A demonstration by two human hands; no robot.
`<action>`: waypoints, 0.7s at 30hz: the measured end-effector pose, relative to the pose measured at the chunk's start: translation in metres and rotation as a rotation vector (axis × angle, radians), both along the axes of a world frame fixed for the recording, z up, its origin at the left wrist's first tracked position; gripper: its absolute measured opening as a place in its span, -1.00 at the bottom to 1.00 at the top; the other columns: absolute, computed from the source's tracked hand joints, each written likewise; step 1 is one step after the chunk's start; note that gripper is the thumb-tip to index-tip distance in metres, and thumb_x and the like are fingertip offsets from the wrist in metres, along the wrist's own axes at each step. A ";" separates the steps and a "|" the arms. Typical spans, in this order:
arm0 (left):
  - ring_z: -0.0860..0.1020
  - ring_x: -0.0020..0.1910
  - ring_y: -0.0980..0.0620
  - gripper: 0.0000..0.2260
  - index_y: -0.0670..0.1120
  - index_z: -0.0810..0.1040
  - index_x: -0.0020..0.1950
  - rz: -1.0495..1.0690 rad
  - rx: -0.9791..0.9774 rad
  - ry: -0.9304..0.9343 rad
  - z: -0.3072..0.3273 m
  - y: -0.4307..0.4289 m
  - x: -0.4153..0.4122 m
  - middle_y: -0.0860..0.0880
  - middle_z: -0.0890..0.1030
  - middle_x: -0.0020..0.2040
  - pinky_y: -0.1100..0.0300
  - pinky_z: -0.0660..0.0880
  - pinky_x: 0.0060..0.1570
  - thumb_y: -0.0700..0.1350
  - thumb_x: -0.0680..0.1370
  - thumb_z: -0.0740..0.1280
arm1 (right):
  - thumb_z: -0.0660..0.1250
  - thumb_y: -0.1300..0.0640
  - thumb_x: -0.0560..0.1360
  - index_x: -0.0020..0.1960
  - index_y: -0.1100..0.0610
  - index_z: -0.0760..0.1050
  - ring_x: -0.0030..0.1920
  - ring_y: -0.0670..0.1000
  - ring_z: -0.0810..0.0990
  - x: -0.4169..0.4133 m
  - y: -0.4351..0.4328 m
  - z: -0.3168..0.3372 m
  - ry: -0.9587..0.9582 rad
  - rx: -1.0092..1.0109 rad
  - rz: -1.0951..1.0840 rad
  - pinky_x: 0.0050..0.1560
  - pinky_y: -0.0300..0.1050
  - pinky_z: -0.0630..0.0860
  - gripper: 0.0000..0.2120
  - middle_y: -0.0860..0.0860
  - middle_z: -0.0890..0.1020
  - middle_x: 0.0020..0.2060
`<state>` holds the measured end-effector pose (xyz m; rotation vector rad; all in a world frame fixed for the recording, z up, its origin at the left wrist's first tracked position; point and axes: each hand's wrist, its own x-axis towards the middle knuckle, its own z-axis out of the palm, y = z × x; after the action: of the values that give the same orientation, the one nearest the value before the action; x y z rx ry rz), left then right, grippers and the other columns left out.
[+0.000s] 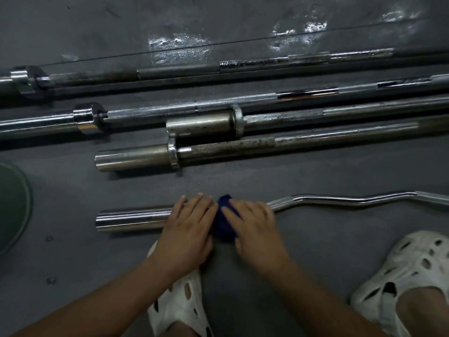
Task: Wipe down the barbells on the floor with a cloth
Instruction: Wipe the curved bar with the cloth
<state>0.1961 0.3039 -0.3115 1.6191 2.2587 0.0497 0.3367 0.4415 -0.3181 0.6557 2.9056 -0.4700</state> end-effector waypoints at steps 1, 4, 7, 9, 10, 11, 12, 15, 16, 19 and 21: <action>0.35 0.46 -0.12 -0.41 -0.10 0.42 0.45 -0.007 0.016 0.002 0.001 0.002 0.000 -0.11 0.45 0.43 -0.10 0.10 0.48 0.00 0.42 0.33 | 0.42 0.15 0.21 0.26 0.02 0.49 0.16 0.09 0.52 0.002 0.016 0.000 -0.012 0.022 -0.078 0.24 0.11 0.35 -0.40 0.01 0.56 0.19; 0.32 0.48 -0.12 -0.42 -0.09 0.41 0.46 -0.017 0.042 0.012 0.002 0.008 -0.002 -0.10 0.42 0.45 -0.10 0.12 0.49 -0.02 0.44 0.35 | 0.44 0.23 0.18 0.14 0.09 0.56 0.06 0.14 0.55 0.013 0.040 0.003 -0.060 0.030 -0.429 0.14 0.12 0.45 -0.49 0.04 0.61 0.09; 0.31 0.48 -0.11 -0.43 -0.09 0.40 0.47 -0.019 0.033 0.018 0.005 0.018 -0.001 -0.10 0.42 0.46 -0.11 0.14 0.50 0.01 0.45 0.26 | 0.51 0.19 0.20 0.23 0.12 0.54 0.10 0.12 0.53 0.015 0.023 0.008 -0.069 -0.052 -0.084 0.15 0.04 0.50 -0.41 0.06 0.56 0.18; 0.32 0.48 -0.10 -0.43 -0.08 0.39 0.47 -0.010 0.032 0.014 0.010 0.025 0.002 -0.09 0.42 0.46 -0.11 0.17 0.49 0.03 0.46 0.18 | 0.53 0.11 0.26 0.27 0.11 0.52 0.13 0.10 0.51 0.015 0.031 0.014 -0.068 -0.113 0.087 0.19 -0.03 0.48 -0.42 0.05 0.55 0.21; 0.34 0.47 -0.10 -0.43 -0.08 0.39 0.47 -0.018 0.037 0.022 0.012 0.028 0.004 -0.09 0.43 0.45 -0.11 0.18 0.49 0.03 0.45 0.22 | 0.49 0.11 0.32 0.25 0.10 0.53 0.12 0.10 0.50 0.015 0.045 0.015 -0.088 -0.149 0.032 0.17 -0.06 0.45 -0.50 0.06 0.56 0.17; 0.36 0.45 -0.11 -0.42 -0.08 0.40 0.46 -0.033 0.045 0.035 0.014 0.029 0.005 -0.10 0.44 0.44 -0.10 0.19 0.48 0.01 0.43 0.29 | 0.45 0.13 0.38 0.21 0.09 0.54 0.10 0.11 0.49 0.015 0.059 0.015 -0.116 -0.191 -0.097 0.12 -0.08 0.41 -0.60 0.06 0.57 0.13; 0.38 0.44 -0.12 -0.40 -0.09 0.42 0.44 -0.051 0.054 0.049 0.017 0.031 0.005 -0.11 0.45 0.44 -0.09 0.19 0.46 -0.01 0.40 0.36 | 0.40 0.15 0.43 0.17 0.10 0.54 0.08 0.11 0.49 0.016 0.072 0.018 -0.131 -0.223 -0.267 0.05 -0.08 0.39 -0.69 0.07 0.57 0.08; 0.41 0.42 -0.13 -0.36 -0.12 0.45 0.42 -0.090 0.061 0.088 0.028 0.032 0.001 -0.13 0.46 0.43 -0.07 0.21 0.43 -0.04 0.34 0.42 | 0.34 0.19 0.50 0.20 0.05 0.47 -0.02 0.05 0.54 0.020 0.097 0.029 -0.020 -0.376 -0.576 -0.11 -0.12 0.41 -0.72 0.00 0.57 0.01; 0.41 0.41 -0.13 -0.36 -0.12 0.45 0.42 -0.093 0.060 0.096 0.033 0.033 -0.001 -0.13 0.45 0.43 -0.07 0.22 0.43 -0.04 0.34 0.40 | 0.32 0.20 0.52 0.29 0.00 0.41 -0.04 0.00 0.52 0.020 0.099 0.034 0.025 -0.449 -0.584 -0.11 -0.15 0.42 -0.64 -0.06 0.53 0.01; 0.42 0.40 -0.13 -0.40 -0.12 0.43 0.43 -0.106 0.067 0.124 0.053 0.043 -0.004 -0.14 0.45 0.42 -0.06 0.28 0.42 0.00 0.39 0.25 | 0.22 0.24 0.55 0.42 -0.08 0.33 0.06 -0.03 0.47 0.019 0.105 0.046 0.108 -0.601 -0.570 0.01 -0.19 0.38 -0.52 -0.09 0.46 0.10; 0.43 0.38 -0.14 -0.40 -0.13 0.43 0.43 -0.119 0.065 0.141 0.068 0.050 -0.004 -0.14 0.46 0.42 -0.06 0.33 0.39 0.01 0.39 0.24 | 0.18 0.27 0.54 0.33 -0.10 0.43 0.05 -0.01 0.48 0.020 0.105 0.050 0.172 -0.627 -0.541 0.00 -0.19 0.36 -0.56 -0.03 0.49 0.12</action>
<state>0.1921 0.3542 -0.2432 1.8413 2.2797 -0.0220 0.3565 0.5468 -0.2679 1.3118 2.4403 -1.4707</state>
